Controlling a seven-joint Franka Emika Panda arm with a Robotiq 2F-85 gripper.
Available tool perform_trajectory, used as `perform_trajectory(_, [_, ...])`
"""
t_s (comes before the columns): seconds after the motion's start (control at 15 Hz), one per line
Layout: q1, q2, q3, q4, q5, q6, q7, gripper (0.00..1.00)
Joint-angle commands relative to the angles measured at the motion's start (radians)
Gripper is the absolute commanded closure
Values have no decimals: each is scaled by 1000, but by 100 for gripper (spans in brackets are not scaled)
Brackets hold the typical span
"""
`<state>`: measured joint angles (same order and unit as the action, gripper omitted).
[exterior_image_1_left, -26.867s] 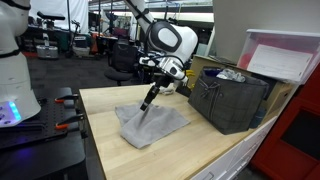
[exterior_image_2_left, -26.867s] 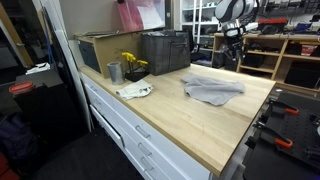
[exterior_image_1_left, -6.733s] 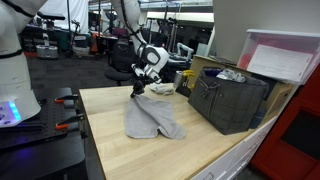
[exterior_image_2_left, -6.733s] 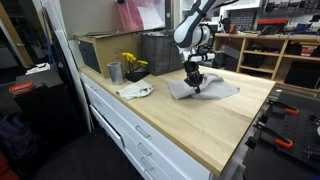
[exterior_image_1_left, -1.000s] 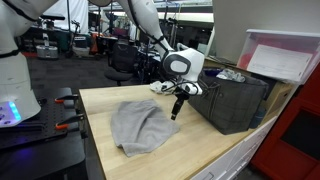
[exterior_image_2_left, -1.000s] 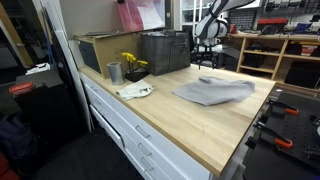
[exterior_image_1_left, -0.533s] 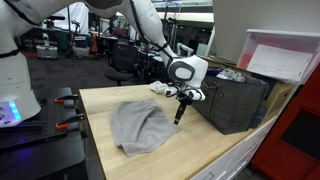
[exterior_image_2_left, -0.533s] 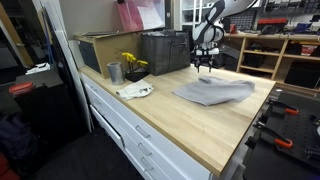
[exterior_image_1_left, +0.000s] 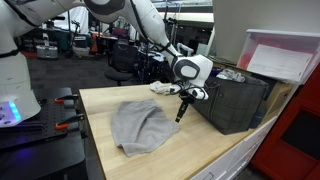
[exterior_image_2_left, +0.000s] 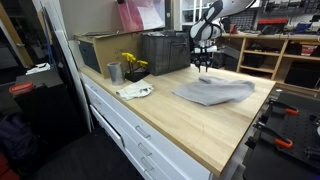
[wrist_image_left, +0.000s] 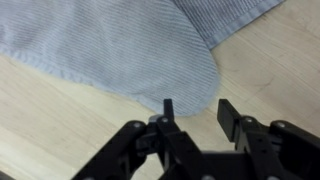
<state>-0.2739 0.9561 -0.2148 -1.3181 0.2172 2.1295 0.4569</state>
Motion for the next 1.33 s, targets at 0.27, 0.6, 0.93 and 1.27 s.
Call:
perform_trajectory(0.27, [-16,84,14,122,3,-125,5,39])
perform_trajectory(0.6, [-15,109,9,159,-1,-143,13,59])
perform_trajectory(0.93, [-14,119,4,179,-9,-177,25,96])
perform_trajectory(1.27, [-13,132,-3,210,-25,-307,45,100])
